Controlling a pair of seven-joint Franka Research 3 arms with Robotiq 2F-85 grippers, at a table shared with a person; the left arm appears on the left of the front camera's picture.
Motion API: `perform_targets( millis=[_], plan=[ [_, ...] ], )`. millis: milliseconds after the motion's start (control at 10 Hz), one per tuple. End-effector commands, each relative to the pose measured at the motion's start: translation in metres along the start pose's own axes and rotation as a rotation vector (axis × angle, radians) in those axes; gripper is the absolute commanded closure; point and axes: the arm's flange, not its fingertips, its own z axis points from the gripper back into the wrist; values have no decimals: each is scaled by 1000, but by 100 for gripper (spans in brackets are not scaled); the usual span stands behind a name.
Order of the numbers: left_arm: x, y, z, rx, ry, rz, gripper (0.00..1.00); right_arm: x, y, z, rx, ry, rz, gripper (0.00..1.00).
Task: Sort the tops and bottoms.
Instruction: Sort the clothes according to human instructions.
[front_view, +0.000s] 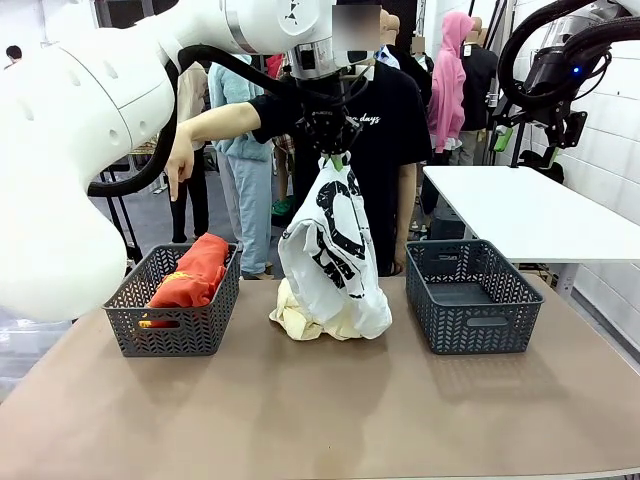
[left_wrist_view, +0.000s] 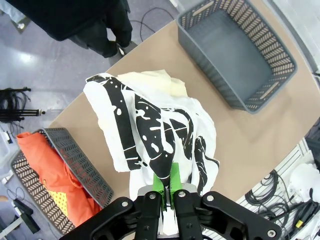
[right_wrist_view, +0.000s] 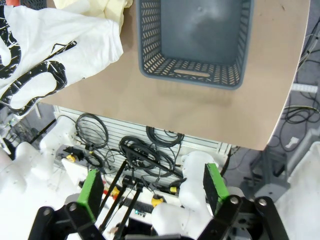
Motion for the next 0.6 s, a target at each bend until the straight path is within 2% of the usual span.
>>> perform_targets(
  millis=[0,200,300,500],
  plan=[
    [-22,1,52,24,-114,45,100,2,2,4,-1,-8,-13,0],
    [-47,15,103,110,-162,94,100,2,2,4,-1,-8,-13,0],
    [-55,26,121,113,-140,106,100,2,2,4,-1,-8,-13,0],
    [-77,61,154,190,-143,214,100,2,2,4,-1,-8,-13,0]
  ],
)
